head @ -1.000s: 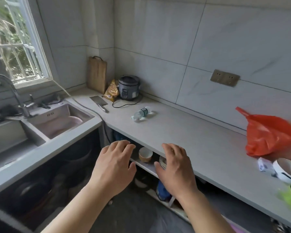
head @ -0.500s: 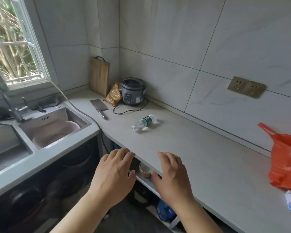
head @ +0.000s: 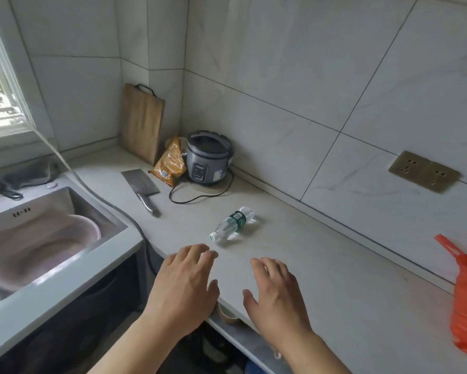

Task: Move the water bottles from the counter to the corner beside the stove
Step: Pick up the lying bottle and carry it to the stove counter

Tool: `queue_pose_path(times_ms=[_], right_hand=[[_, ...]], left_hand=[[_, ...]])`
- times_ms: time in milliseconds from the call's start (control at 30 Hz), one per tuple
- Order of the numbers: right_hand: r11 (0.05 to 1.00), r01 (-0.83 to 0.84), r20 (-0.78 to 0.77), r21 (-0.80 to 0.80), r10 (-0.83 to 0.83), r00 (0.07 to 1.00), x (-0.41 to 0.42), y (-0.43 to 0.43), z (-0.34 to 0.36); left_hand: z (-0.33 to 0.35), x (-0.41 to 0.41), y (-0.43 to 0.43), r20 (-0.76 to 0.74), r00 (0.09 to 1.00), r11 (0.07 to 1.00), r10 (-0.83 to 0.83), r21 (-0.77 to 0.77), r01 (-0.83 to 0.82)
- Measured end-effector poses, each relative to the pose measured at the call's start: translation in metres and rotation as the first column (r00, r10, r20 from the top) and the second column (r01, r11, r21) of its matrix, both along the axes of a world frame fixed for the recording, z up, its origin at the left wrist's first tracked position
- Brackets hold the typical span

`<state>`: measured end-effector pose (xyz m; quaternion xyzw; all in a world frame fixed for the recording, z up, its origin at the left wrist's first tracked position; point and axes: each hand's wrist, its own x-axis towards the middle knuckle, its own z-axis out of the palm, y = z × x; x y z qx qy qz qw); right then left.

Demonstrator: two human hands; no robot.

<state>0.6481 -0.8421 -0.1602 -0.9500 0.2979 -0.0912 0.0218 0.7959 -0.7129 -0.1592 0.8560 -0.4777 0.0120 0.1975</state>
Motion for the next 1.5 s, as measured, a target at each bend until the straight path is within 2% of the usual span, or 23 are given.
queue_pose_path(times_ms=[433,900,1133,1500], right_hand=[[0.998,0.025,-0.117,0.057,-0.018,0.993,0.063,-0.076,-0.038],[0.981,-0.158,-0.194,0.115,0.179,0.965,0.128,-0.207,-0.094],[0.961,-0.257,-0.285,0.103,0.276,0.918,0.170,-0.235,-0.120],[0.951,-0.303,-0.359,0.061,0.304,0.882,0.211,-0.269,-0.168]], left_hand=[[-0.046,0.058,-0.065,-0.050,0.999,0.996,-0.015,0.082,0.019],[-0.092,0.091,-0.166,-0.064,0.990,0.978,0.125,0.174,-0.113],[-0.113,0.109,-0.187,-0.070,0.983,0.969,0.171,0.193,-0.155],[-0.161,0.138,-0.214,-0.153,0.973,0.975,0.175,0.166,-0.149]])
